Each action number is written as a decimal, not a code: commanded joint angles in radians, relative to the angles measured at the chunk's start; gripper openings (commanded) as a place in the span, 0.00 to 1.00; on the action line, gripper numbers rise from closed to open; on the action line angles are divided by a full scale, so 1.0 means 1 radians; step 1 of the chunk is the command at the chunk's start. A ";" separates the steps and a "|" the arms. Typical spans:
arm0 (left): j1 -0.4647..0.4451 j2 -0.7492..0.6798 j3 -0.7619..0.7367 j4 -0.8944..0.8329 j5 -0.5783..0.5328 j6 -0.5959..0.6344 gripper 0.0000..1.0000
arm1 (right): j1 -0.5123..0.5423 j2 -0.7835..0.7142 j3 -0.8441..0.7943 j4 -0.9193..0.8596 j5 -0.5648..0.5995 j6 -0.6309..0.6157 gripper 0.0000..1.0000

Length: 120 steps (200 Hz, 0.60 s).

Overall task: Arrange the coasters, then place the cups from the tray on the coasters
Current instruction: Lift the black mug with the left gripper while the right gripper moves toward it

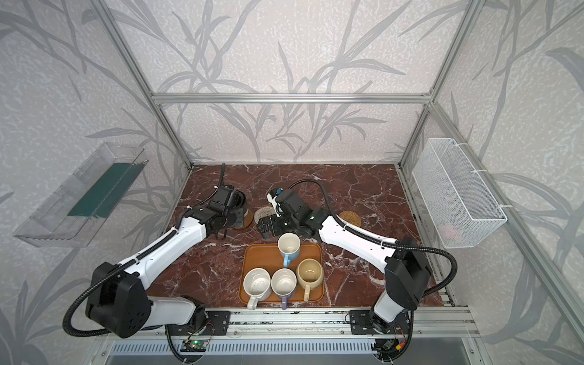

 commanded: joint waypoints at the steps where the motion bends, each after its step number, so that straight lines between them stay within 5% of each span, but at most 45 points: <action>1: 0.022 0.016 -0.020 0.107 -0.030 0.036 0.00 | 0.012 0.016 0.023 0.022 -0.005 0.015 0.99; 120: 0.049 0.111 -0.071 0.189 -0.010 0.021 0.00 | 0.013 0.026 -0.001 0.029 0.006 0.012 1.00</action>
